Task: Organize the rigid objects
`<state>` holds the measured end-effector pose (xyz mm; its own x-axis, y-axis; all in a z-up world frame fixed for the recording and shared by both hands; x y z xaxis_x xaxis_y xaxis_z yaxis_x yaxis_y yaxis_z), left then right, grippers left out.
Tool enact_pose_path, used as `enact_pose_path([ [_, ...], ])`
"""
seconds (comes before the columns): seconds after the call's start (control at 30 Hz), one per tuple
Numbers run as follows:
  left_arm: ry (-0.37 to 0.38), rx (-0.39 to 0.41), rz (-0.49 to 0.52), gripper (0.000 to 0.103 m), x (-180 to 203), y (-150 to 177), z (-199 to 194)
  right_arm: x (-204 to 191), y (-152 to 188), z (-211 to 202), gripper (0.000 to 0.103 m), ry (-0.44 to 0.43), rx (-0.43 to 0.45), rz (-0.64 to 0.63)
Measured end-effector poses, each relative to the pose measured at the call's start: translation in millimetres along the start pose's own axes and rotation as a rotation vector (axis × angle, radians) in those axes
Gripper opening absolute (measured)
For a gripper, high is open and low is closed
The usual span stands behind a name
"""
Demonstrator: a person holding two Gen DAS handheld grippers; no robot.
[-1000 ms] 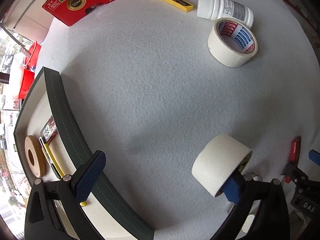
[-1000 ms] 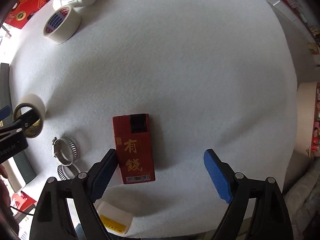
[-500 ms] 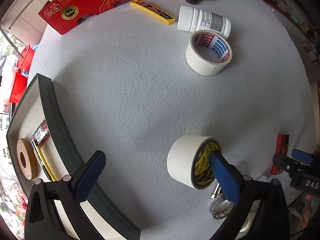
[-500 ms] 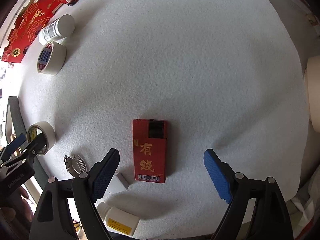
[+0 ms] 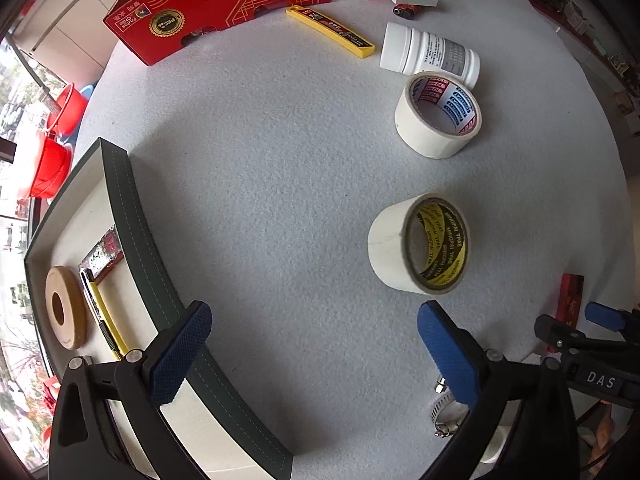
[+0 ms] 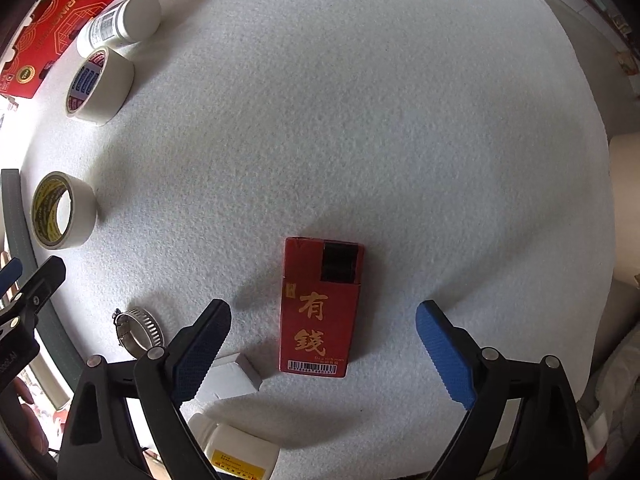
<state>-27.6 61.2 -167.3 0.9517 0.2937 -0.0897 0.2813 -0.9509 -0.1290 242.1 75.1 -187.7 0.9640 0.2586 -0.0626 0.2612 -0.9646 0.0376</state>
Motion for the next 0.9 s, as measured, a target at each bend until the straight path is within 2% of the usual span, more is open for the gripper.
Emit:
enact_pose_path([
  [0.2, 0.016, 0.029, 0.024, 0.103, 30.7, -21.9, -7.6, -11.2, -4.4, 8.9, 0.097, 0.022, 0.001, -0.016],
  [0.23, 0.015, 0.029, 0.025, 0.103, 19.5, -26.8, 1.0, -11.7, -5.4, 9.0, 0.098, 0.024, -0.001, -0.016],
  [0.43, 0.002, -0.024, -0.003, 0.103, 25.7, -47.3, 25.9, -11.5, -9.8, 9.5, 0.098, 0.028, -0.01, -0.017],
  [0.57, 0.047, -0.021, -0.029, 0.103, 25.6, -49.8, 27.9, -9.4, -11.7, 7.4, 0.098, 0.032, -0.01, -0.015],
  [0.6, 0.064, -0.023, -0.048, 0.103, 13.3, -39.2, 35.9, -9.6, -11.9, 7.4, 0.098, 0.033, -0.011, -0.016],
  [0.73, 0.059, -0.025, -0.049, 0.103, 8.1, -37.4, 36.8, -8.9, -12.6, 6.9, 0.097, 0.029, -0.015, -0.014],
  [0.8, 0.058, -0.054, -0.05, 0.103, 13.3, -38.8, 36.3, -9.7, -12.6, 7.2, 0.095, 0.028, -0.018, -0.014],
  [0.9, 0.059, -0.101, -0.059, 0.102, 46.6, -14.7, 32.6, -11.6, -12.5, 0.4, 0.079, 0.029, -0.011, -0.02],
])
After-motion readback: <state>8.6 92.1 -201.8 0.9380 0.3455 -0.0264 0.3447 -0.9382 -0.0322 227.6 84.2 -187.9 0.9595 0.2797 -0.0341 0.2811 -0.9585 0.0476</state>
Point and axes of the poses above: each gripper's, at about its wrist camera, not at the fingertips, and z roughly the way its jaws point, x to its right, y to its underside, the point moved 9 cm from there along z, roughly the way its jaws point, and after that the axes turned 3 degrees about x, right-handed, at the moved point
